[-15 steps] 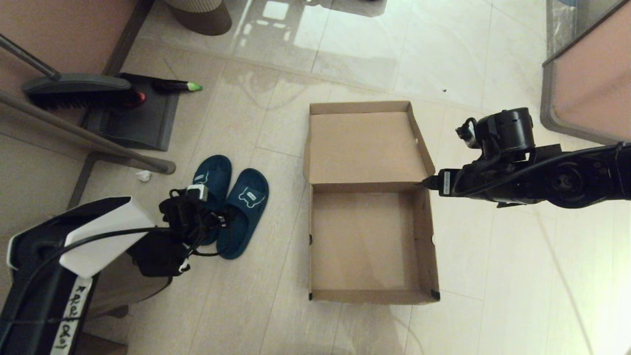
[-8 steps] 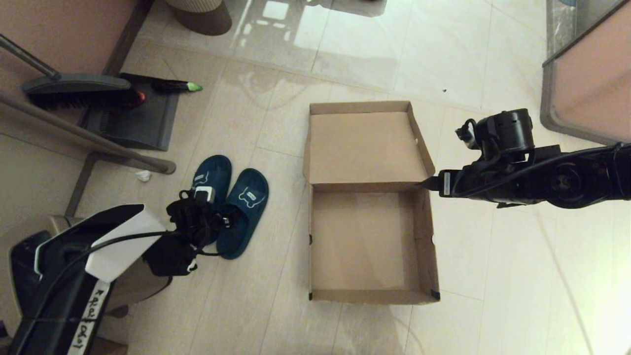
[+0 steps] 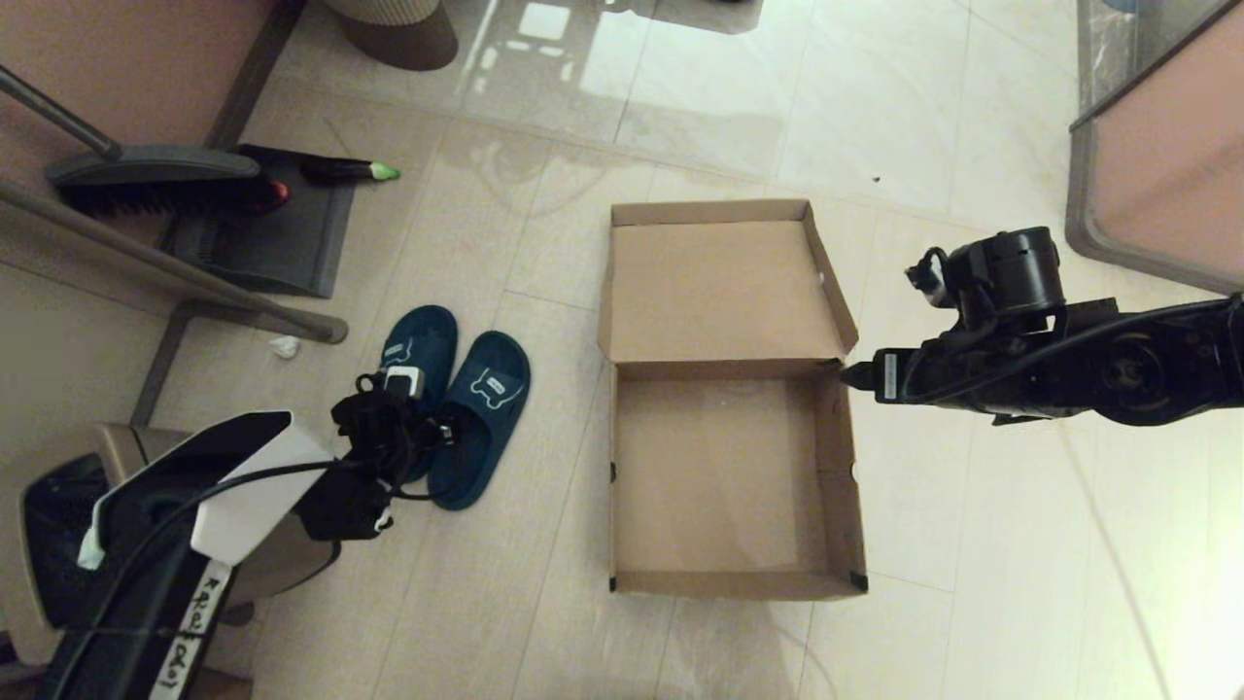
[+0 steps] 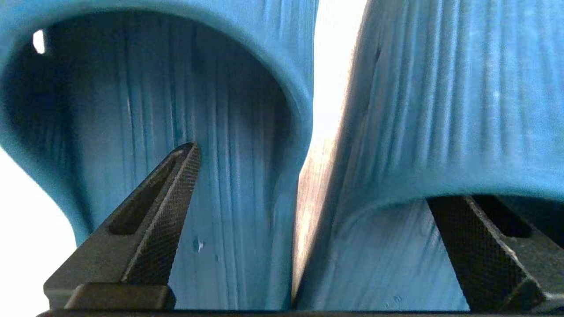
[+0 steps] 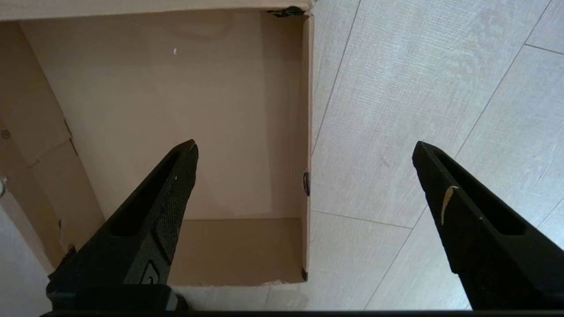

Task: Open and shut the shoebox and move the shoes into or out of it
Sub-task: Put the shoes into the shoe box

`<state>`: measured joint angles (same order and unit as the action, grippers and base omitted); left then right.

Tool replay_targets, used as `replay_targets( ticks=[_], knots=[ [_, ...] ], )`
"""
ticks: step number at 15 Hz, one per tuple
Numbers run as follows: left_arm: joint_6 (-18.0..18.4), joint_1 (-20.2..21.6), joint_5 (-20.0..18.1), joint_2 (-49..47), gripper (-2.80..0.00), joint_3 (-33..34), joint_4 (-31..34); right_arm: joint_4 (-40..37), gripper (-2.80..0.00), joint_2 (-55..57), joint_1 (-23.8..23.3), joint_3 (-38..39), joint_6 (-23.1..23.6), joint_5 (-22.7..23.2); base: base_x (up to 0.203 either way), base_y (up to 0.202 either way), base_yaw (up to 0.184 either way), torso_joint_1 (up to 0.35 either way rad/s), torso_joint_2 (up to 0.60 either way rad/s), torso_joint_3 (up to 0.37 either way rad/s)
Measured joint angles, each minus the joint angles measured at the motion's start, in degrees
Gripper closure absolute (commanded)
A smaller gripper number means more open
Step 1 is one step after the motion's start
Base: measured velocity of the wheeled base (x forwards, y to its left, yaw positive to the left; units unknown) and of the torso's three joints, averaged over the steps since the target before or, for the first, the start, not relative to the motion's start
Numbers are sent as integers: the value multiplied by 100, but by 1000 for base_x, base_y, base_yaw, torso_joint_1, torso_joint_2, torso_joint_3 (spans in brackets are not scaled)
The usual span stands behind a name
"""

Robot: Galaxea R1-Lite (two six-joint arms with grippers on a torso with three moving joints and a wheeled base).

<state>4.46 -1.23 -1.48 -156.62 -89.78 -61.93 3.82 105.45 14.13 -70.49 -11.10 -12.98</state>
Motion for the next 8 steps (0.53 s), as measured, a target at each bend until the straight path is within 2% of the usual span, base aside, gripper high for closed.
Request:
replay_targets(
  ticks=[4, 5, 8],
  knots=[
    [-6, 22, -12, -268, -280, -556, 72, -79, -280, -32, -2, -13, 25, -10, 0, 0, 0, 0, 0, 0],
    [-9, 24, -15, -295, 0, -598, 97, -119, -280, -32, -2, -35, 23, -10, 0, 0, 0, 0, 0, 0],
    [-17, 27, -61, -323, 0, -661, 99, -129, -280, -35, 6, -57, 25, -11, 0, 0, 0, 0, 0, 0]
  ],
)
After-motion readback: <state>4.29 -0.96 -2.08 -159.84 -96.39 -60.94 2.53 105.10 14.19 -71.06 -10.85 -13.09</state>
